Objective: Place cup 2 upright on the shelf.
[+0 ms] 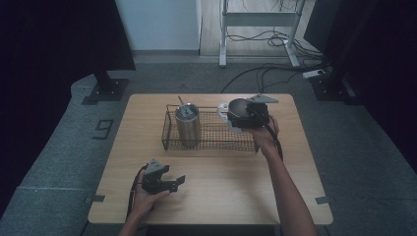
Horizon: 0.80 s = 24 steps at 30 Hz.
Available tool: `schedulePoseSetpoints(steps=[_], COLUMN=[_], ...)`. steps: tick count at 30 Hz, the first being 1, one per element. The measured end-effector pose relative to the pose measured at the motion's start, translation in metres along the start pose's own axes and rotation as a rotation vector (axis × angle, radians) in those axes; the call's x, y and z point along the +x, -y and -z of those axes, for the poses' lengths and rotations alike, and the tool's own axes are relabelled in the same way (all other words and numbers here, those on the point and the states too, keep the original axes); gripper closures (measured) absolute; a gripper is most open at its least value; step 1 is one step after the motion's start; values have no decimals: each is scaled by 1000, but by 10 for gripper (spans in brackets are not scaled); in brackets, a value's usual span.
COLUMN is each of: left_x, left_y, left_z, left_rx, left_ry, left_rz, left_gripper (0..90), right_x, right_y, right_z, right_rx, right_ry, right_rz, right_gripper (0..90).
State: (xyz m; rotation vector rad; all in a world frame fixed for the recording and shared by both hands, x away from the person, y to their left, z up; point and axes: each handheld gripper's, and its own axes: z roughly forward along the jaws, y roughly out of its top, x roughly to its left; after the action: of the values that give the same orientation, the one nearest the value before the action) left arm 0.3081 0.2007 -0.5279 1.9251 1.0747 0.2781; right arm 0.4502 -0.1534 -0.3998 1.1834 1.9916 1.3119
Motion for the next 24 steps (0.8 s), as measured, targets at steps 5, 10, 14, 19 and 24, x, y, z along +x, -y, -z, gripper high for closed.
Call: schedulePoseSetpoints(steps=[5, 10, 14, 19, 24], left_x=[0, 0, 0, 0, 0], left_y=[0, 0, 0, 0, 0], left_z=[-1, 0, 0, 0, 0], left_rx=[5, 3, 2, 2, 5], left_ry=[3, 2, 3, 6, 7], left_rz=[-1, 1, 1, 1, 0], left_gripper=[154, 154, 154, 155, 155], right_x=[-3, -5, -7, -9, -11], right_y=[2, 4, 6, 9, 11], right_z=[-6, -13, -17, -22, -25], right_rx=[11, 21, 27, 34, 41], right_ry=[7, 11, 13, 18, 20], right_rz=[0, -6, -7, -8, -11], right_gripper=[64, 64, 64, 64, 63])
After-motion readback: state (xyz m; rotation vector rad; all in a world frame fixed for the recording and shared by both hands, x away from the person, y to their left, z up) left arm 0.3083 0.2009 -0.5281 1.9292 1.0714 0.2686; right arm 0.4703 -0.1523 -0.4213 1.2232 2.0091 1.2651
